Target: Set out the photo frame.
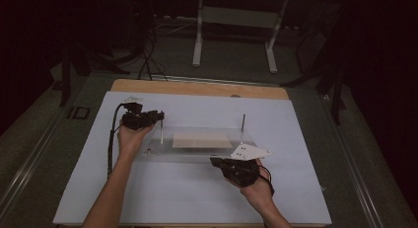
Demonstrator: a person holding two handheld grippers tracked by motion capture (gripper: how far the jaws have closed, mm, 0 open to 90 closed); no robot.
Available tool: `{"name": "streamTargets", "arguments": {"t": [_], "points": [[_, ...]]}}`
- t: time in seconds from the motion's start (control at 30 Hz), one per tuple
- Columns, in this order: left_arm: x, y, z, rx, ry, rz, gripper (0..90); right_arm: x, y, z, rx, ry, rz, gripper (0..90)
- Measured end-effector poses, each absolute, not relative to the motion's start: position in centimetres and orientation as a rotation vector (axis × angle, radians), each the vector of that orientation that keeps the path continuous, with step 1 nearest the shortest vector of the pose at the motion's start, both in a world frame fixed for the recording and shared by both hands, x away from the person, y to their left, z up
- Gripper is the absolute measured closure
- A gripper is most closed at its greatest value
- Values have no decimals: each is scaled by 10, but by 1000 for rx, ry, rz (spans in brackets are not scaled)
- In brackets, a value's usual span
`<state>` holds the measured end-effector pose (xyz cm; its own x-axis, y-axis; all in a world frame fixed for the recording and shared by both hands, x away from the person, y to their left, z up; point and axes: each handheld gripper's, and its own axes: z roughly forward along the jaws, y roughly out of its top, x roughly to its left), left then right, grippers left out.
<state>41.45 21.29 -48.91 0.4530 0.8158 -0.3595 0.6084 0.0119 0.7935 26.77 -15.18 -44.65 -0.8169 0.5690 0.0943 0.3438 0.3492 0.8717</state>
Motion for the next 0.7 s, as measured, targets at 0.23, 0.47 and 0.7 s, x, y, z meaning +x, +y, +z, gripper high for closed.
{"name": "streamTargets", "arguments": {"t": [0.23,0.47,0.7], "points": [[396,225,-483,1662,1185,280,595,275,-152,-441,827,2358,1464,900],[377,236,-479,1657,1145,314,594,282,-151,-439,845,2343,1461,900],[361,245,-476,1672,1116,364,577,289,-150,-431,844,2319,1464,900]]}}
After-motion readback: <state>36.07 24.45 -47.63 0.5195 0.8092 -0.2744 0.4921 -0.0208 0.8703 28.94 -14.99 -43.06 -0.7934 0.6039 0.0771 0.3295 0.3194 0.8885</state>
